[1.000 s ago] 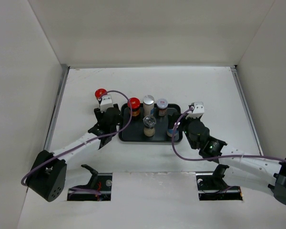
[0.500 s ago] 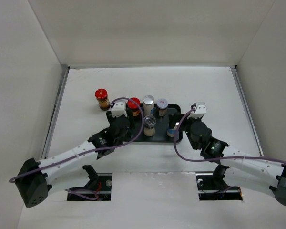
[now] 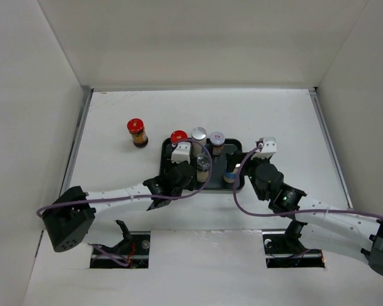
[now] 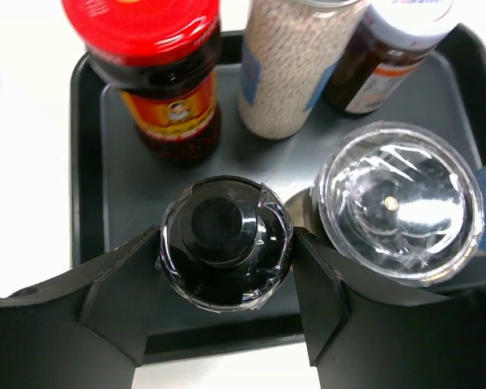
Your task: Organize the condiment bottles
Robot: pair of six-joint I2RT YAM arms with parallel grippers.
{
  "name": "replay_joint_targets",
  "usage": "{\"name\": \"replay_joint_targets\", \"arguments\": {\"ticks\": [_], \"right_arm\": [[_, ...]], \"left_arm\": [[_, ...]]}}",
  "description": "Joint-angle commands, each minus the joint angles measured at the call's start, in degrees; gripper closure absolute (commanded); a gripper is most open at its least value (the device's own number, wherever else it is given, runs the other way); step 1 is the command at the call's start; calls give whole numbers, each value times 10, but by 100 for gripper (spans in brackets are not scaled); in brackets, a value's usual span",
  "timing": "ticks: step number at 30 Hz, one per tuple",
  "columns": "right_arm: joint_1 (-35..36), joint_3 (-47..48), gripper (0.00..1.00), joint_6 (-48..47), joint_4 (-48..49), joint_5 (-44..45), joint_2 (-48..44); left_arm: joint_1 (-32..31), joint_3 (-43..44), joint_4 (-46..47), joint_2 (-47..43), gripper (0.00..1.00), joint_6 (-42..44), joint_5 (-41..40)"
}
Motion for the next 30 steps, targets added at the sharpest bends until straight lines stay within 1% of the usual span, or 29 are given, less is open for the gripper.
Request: {"name": "replay_joint_targets", "arguments": {"ticks": [1,7,10,13,16,18,20,22,24,26,27,30], "right_arm": [[0,-1,0,4,33,8,-3],[-2,-1,0,4,33,8,-2],[-3,-1,0,4,32,9,-4],[-5,-1,0,4,28,9,-6],[-7,-2,0,4,28,9,-8],[-7,-2,0,5,29,9,-7],[-7,-2,0,6,31,9,-5],[-7,-1,0,6,30,9,-6],[-7,-3,0,6,28,9,-11],[-7,-5,0,6,28,10,-16],[-7,-5,0,6,27,12,-18],[-7,-7,0,6,27,14,-22]], "left_arm": [[-4,32,108,14,66,-9,2],[-12,47,145,49,66,-12,26],[-18,54,147,61,65,-12,38],[-29,61,128,59,65,-13,42],[-38,71,74,45,65,-22,31],[-41,77,42,40,64,-31,27],[-39,80,30,42,58,-31,27],[-38,82,28,47,47,-31,24],[-41,86,22,52,31,-29,14],[-45,89,15,50,19,-28,1],[-46,89,15,47,15,-26,-8],[-49,80,29,26,9,-21,-36]]}}
